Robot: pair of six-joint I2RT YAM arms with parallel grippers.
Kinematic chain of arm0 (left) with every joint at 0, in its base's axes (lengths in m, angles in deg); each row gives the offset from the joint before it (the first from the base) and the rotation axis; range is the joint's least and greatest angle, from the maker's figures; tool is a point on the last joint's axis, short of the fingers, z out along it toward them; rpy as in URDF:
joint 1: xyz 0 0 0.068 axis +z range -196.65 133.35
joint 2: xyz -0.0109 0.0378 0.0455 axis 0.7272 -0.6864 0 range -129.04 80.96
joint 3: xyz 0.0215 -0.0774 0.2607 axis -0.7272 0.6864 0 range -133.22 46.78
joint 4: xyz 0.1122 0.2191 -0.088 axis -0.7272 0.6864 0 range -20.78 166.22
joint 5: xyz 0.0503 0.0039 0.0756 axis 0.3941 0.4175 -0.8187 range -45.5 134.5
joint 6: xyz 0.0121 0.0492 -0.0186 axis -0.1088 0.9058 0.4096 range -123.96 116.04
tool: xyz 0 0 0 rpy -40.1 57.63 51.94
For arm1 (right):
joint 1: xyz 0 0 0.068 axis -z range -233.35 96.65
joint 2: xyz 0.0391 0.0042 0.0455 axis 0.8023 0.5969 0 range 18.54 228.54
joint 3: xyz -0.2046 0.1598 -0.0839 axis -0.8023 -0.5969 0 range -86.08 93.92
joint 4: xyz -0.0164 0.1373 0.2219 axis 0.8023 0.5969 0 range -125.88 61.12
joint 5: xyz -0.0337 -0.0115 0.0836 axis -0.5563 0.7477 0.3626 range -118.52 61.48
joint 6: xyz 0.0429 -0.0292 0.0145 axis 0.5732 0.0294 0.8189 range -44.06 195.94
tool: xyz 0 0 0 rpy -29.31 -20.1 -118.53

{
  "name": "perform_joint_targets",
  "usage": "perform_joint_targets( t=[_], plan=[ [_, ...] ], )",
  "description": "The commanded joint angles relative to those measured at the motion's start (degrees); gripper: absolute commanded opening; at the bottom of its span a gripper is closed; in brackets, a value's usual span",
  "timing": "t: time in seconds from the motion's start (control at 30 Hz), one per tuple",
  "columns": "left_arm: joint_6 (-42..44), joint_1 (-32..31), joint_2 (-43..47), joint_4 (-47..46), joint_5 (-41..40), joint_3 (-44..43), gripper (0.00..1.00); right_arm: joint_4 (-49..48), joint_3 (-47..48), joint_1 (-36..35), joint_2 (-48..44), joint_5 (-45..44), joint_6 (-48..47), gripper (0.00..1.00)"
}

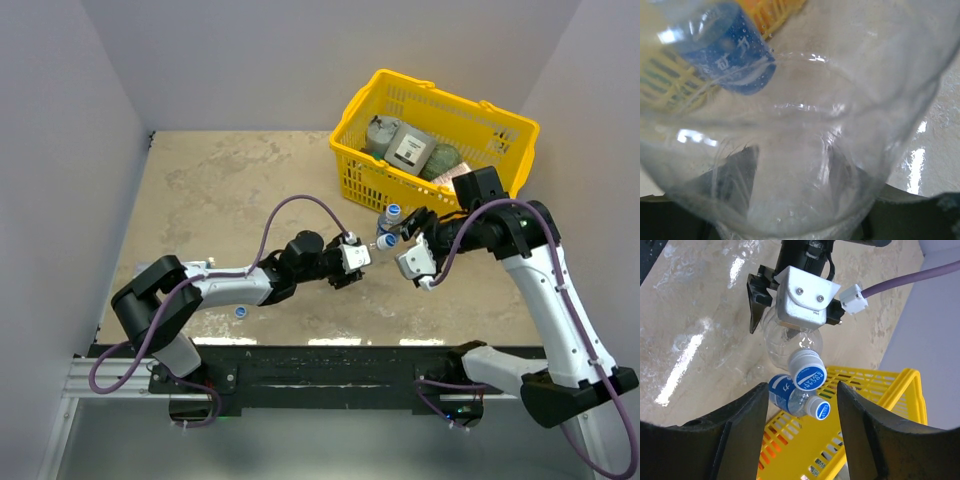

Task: Screw on the bottle caps

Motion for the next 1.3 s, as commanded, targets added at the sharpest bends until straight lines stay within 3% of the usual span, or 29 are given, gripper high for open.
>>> perform_joint_targets(
  t=[0.0, 0.77, 0.87, 0.93, 1.03, 1.07, 1.17, 1.27],
  plan=[
    [4.45, 0.13, 2.29, -2.50, 3.02, -1.72, 0.00, 3.10, -0.13, -1.94, -0.33, -0.32, -4.95, 0.60],
    [6.04, 0.04, 2.38, -4.52, 2.85, -2.07, 0.00, 3.10, -2.42, -5.54, 2.92, -5.33, -6.44, 0.41],
    [5.95, 0.04, 2.29, -4.60, 2.67, -1.98, 0.00, 3.10, -1.81, -5.54, 3.53, -4.71, -4.61, 0.29],
    [5.16, 0.04, 2.29, -5.13, 1.62, -2.07, 0.00, 3.10, -0.84, -5.63, 4.85, -4.01, -2.24, 0.04],
    [2.88, -0.40, 1.85, -7.06, -7.83, -2.51, 0.00, 2.06, 1.79, -5.63, 7.13, -0.42, 8.02, 0.00],
    [1.74, -0.57, 1.85, -8.11, -10.66, -2.86, 0.00, 0.74, 3.45, -5.72, 7.92, 1.42, 19.98, 0.00],
    [0.94, -1.19, 1.68, -11.00, -24.19, -3.56, 0.00, -1.56, 7.15, -5.72, 13.98, 2.58, 43.90, 0.00],
    [1.11, -1.54, 1.50, -15.13, -36.85, -4.18, 0.00, -0.15, 7.43, -5.45, 19.26, 1.18, 59.84, 0.00]
  ],
)
